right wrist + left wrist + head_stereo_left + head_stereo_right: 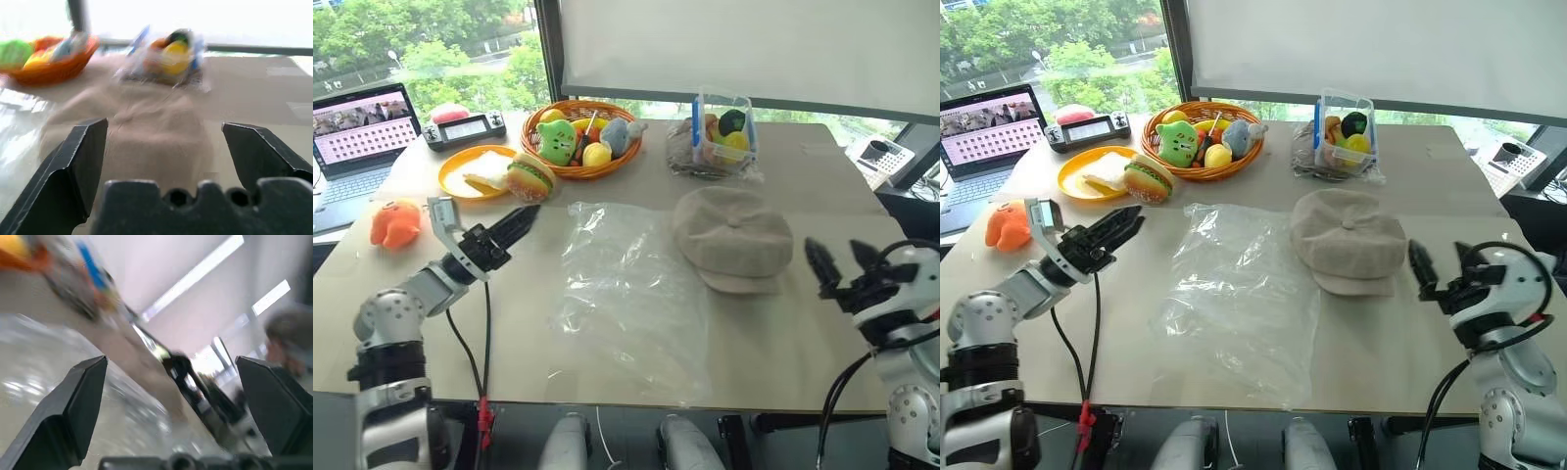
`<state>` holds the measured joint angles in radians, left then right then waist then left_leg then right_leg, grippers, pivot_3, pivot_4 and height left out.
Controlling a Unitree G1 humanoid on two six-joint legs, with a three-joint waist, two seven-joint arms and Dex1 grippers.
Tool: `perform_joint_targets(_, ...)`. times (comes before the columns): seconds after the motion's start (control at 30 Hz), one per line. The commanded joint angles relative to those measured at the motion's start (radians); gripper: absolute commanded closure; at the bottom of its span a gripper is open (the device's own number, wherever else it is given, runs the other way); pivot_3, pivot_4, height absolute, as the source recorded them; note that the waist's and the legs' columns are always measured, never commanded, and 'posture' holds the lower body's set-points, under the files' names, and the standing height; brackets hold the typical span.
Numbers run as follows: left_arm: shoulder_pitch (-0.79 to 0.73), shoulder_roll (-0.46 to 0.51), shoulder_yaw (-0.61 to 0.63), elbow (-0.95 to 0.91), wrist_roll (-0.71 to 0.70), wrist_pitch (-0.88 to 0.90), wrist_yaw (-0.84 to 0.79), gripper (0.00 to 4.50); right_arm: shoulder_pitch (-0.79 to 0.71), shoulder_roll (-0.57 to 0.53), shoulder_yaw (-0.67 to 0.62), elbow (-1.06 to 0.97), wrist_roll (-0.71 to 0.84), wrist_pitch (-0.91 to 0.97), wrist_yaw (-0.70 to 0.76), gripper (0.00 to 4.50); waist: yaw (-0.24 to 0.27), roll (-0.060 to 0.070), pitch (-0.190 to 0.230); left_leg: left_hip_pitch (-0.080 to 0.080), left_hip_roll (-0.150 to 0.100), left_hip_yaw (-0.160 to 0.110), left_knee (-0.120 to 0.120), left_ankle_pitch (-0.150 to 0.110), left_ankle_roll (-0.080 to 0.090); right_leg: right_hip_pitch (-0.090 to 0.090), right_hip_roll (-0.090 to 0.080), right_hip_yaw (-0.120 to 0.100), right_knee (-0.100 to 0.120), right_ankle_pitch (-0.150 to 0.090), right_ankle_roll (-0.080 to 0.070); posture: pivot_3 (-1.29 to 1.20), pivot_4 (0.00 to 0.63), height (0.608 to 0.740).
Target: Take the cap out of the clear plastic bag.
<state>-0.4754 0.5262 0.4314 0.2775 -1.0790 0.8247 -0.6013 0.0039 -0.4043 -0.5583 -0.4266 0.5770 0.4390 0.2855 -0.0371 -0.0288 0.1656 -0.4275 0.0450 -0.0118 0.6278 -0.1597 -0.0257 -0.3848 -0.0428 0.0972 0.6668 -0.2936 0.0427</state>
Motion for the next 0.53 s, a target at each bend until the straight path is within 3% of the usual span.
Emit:
perform_joint_targets(0.03, 0.014, -0.052, -0.006, 0.024, 0.292, -0.287, 0.275, 0.0, -0.008, 0.008, 0.003, 0.002, -0.074, -0.046, -0.075, 0.07, 0.002, 0.0, 0.0, 0.0, 0.0, 0.0, 0.0, 0.0, 0.0, 0.0, 0.0, 0.0, 0.0, 0.0, 0.0, 0.0, 0.15, 0.74)
perform_joint_targets(0.17, 0.052, -0.086, -0.105, 0.101, 0.585, -0.546, 0.403, 0.0, 0.023, 0.01, 0.089, 0.055, -0.224, -0.145, -0.087, 0.07, 0.004, 0.0, 0.0, -0.002, -0.001, 0.001, -0.003, 0.0, 0.0, -0.003, 0.0, 0.001, -0.002, 0.0, -0.001, 0.0, 0.15, 0.74)
perform_joint_targets(0.53, 0.019, -0.168, -0.1, 0.243, 0.71, -0.738, 0.426, 0.0, 0.016, 0.033, 0.144, 0.177, -0.314, -0.256, -0.084, 0.07, 0.007, 0.001, -0.001, -0.001, -0.001, 0.002, -0.002, 0.0, 0.0, -0.002, 0.0, 0.001, -0.002, 0.001, 0.0, 0.0, 0.15, 0.74)
